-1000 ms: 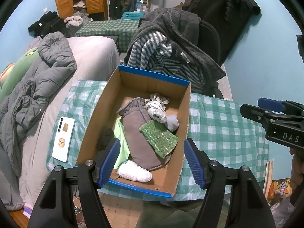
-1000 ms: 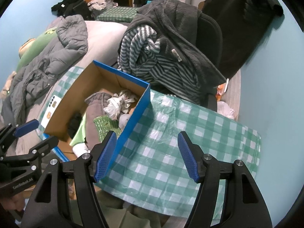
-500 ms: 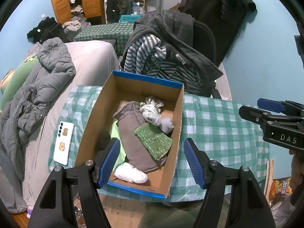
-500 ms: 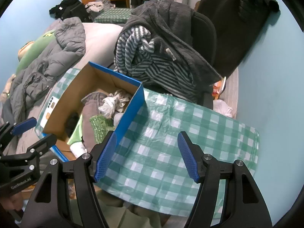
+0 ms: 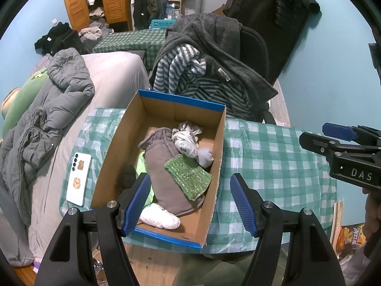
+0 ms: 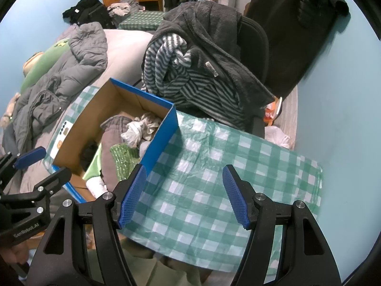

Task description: Organize soft objects

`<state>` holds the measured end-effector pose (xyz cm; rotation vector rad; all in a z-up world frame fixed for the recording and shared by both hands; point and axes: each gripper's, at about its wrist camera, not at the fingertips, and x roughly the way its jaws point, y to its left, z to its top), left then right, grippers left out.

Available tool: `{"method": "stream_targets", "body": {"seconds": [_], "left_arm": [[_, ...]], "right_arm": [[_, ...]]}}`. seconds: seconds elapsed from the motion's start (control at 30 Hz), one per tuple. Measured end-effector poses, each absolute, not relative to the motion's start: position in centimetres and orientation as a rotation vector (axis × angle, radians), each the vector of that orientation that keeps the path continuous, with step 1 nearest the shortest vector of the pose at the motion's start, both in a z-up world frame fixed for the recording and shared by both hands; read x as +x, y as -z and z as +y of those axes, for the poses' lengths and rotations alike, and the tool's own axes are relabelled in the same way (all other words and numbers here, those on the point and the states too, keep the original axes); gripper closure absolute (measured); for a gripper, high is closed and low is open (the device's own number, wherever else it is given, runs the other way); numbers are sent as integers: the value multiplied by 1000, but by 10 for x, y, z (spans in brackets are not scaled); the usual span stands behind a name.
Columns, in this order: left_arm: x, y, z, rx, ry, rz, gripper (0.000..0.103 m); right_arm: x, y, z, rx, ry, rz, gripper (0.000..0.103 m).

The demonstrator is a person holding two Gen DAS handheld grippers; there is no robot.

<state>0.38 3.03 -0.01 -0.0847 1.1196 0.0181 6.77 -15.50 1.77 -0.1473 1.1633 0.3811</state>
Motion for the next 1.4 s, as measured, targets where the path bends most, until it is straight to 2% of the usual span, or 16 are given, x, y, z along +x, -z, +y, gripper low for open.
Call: {"method": "stream_targets", "body": {"seconds": [1.4], "left_arm": [[-5,-2,4,-60,9,1122,32]], "right_arm": [[60,-19,-175,-128,-370,1168,36]]}}
